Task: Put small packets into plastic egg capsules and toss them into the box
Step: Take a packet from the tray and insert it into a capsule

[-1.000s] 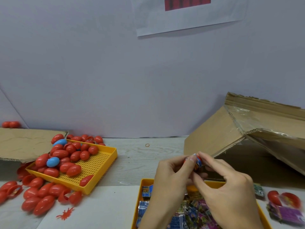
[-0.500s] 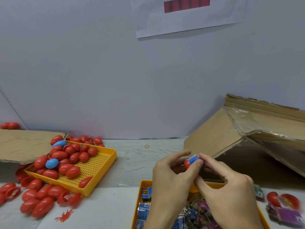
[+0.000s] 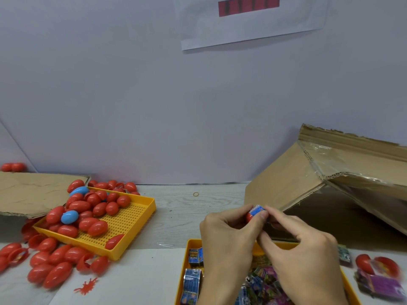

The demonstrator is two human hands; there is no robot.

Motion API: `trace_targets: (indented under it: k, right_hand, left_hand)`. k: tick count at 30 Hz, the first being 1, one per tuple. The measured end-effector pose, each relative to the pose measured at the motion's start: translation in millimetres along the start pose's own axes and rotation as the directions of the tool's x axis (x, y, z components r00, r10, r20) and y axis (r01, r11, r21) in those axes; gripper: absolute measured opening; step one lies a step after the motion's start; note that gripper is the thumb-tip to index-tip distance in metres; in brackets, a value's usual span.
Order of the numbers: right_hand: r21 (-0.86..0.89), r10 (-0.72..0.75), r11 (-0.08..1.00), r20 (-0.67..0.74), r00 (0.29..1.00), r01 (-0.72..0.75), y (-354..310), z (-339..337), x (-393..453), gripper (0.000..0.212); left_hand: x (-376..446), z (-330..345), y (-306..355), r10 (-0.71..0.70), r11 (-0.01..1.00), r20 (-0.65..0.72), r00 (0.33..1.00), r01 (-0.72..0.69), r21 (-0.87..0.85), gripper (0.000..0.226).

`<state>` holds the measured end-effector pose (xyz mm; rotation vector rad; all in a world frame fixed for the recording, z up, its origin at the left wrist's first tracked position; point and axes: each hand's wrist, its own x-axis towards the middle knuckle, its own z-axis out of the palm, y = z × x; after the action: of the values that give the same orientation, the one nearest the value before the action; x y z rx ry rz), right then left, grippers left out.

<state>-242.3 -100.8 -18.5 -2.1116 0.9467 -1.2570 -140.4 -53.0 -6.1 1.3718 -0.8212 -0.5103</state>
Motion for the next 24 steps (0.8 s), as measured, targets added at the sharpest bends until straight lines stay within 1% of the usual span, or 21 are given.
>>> trace_targets:
  k: [4, 7, 10, 12, 14, 16, 18, 20, 22, 24]
  right_hand:
    - [0.020, -0.010, 1.000, 0.009, 1.000, 0.010, 1.0, -2.2, 0.6, 0.052]
    - [0.029, -0.026, 0.999, 0.004, 1.000, 0.026, 1.8, -2.3, 0.4, 0.052]
    - [0.032, -0.035, 0.999, -0.016, 0.999, 0.036, 2.9, -1.8, 0.1, 0.052]
    - [0.039, -0.046, 0.998, -0.029, 0.999, 0.047, 3.4, -1.9, 0.6, 0.050]
    - [0.053, -0.057, 0.997, -0.039, 0.998, 0.059, 4.0, -2.1, 1.0, 0.049]
    - [0.091, -0.066, 0.993, -0.040, 0.997, 0.070, 3.0, -2.4, 1.1, 0.051]
    - [0.158, -0.047, 0.986, -0.030, 0.998, 0.051, 0.3, -2.3, 0.7, 0.057]
    - [0.206, -0.024, 0.978, -0.033, 0.999, 0.031, -0.6, -1.1, 0.2, 0.059]
    - [0.223, -0.005, 0.975, -0.047, 0.999, 0.016, 0.8, -0.1, 0.8, 0.055]
    - [0.237, 0.012, 0.971, -0.058, 0.998, 0.002, 2.6, 0.4, 1.7, 0.051]
  left_hand:
    - [-0.5, -3.8, 4.4, -0.013, 1.000, 0.057, 0.998, 0.012, 0.011, 0.024]
    - [0.2, -5.6, 5.0, -0.020, 0.999, 0.099, 0.995, 0.017, 0.030, 0.020]
    - [-0.4, -5.5, 5.4, -0.040, 0.999, 0.110, 0.993, 0.037, 0.028, 0.013]
    - [0.0, -5.6, 6.4, -0.092, 0.995, 0.131, 0.987, 0.095, -0.018, 0.008]
    - [1.9, -7.4, 7.0, -0.184, 0.975, 0.158, 0.970, 0.201, -0.100, 0.009]
    - [4.4, -9.6, 8.0, -0.298, 0.907, 0.206, 0.932, 0.343, -0.244, 0.013]
    - [5.9, -10.9, 10.3, -0.378, 0.789, 0.265, 0.887, 0.458, -0.410, 0.023]
    - [6.4, -11.5, 13.8, -0.421, 0.667, 0.289, 0.860, 0.509, -0.544, 0.031]
    - [7.0, -12.3, 16.7, -0.462, 0.548, 0.288, 0.839, 0.525, -0.651, 0.034]
    - [7.8, -13.5, 18.0, -0.480, 0.475, 0.285, 0.830, 0.519, -0.711, 0.034]
